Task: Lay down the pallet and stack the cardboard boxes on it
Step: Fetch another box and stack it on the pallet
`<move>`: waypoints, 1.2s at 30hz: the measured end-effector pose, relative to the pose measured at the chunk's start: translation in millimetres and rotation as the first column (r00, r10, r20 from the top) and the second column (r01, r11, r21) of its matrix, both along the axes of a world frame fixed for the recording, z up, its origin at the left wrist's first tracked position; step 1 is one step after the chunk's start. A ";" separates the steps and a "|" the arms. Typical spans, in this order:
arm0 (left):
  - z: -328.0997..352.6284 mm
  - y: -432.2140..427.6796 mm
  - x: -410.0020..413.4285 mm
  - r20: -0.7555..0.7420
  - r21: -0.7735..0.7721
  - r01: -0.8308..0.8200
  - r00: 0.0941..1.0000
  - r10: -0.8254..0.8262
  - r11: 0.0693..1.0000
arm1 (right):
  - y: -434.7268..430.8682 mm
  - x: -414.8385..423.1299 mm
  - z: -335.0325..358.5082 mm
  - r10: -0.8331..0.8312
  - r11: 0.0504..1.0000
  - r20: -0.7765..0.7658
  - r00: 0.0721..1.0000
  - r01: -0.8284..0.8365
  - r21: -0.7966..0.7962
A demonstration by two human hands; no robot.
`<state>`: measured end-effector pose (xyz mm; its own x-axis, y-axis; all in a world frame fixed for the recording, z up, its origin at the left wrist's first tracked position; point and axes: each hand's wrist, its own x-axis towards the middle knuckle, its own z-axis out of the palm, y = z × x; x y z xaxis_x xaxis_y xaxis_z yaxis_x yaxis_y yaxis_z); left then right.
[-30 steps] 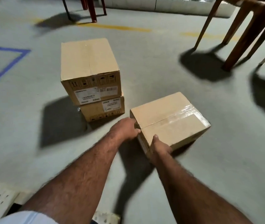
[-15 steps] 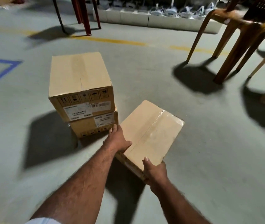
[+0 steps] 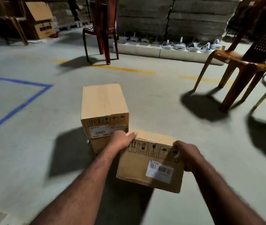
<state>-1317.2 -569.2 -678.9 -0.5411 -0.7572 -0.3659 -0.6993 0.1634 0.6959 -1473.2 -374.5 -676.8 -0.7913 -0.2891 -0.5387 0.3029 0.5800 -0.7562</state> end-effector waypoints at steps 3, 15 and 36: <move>66.2 3.9 -0.1 -0.162 -0.059 -0.017 0.987 0.007 0.998 | 6.7 -10.5 61.2 0.071 0.997 -0.113 0.991 -0.074 -0.022; 227.8 15.8 99.5 -0.361 -0.360 -0.441 0.878 0.313 0.822 | 12.2 72.8 251.0 0.205 0.978 -0.756 0.622 -0.165 0.129; 217.3 91.7 469.7 -0.783 0.204 -0.577 0.389 0.485 0.791 | -155.3 304.6 108.7 0.797 -0.026 -0.384 0.466 -0.609 -0.793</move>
<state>-847.5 -477.5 -461.6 -0.0367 -0.9979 0.0541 0.1342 0.0488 0.9898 -1168.6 -529.8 -568.1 0.1528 -0.9483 0.2782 0.2737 -0.2299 -0.9340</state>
